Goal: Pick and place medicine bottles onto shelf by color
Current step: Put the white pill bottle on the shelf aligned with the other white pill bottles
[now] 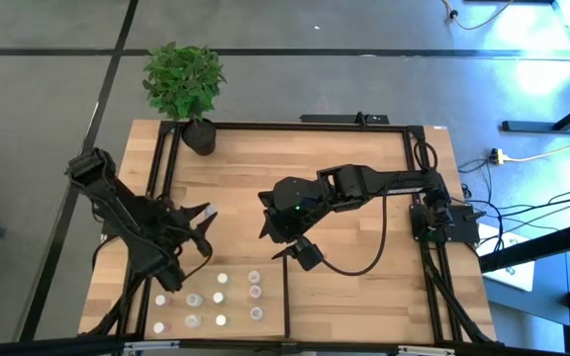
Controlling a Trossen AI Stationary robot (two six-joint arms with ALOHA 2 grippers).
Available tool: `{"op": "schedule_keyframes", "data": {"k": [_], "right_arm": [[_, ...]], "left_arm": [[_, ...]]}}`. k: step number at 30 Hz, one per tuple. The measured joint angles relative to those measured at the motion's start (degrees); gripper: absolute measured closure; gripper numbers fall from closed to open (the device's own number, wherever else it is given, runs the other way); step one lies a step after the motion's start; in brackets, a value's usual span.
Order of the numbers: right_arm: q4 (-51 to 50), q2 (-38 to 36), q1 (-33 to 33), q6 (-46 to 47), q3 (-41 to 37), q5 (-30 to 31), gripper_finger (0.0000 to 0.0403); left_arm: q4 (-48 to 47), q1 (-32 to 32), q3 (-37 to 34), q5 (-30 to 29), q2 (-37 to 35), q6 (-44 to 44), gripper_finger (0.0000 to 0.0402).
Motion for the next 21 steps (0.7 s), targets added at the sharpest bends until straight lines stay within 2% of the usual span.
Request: {"op": "schedule_keyframes", "data": {"k": [9,21], "right_arm": [[0.0,0.0,0.01,0.0,0.0,0.0,0.0138],[0.0,0.0,0.0,-0.01,0.0,0.0,0.0138]], "left_arm": [[5.35,-1.79,-2.85,-4.05,0.02,-0.02,0.0268],[5.02,-10.53,-2.86,-7.35,0.02,1.46,0.0268]]}}
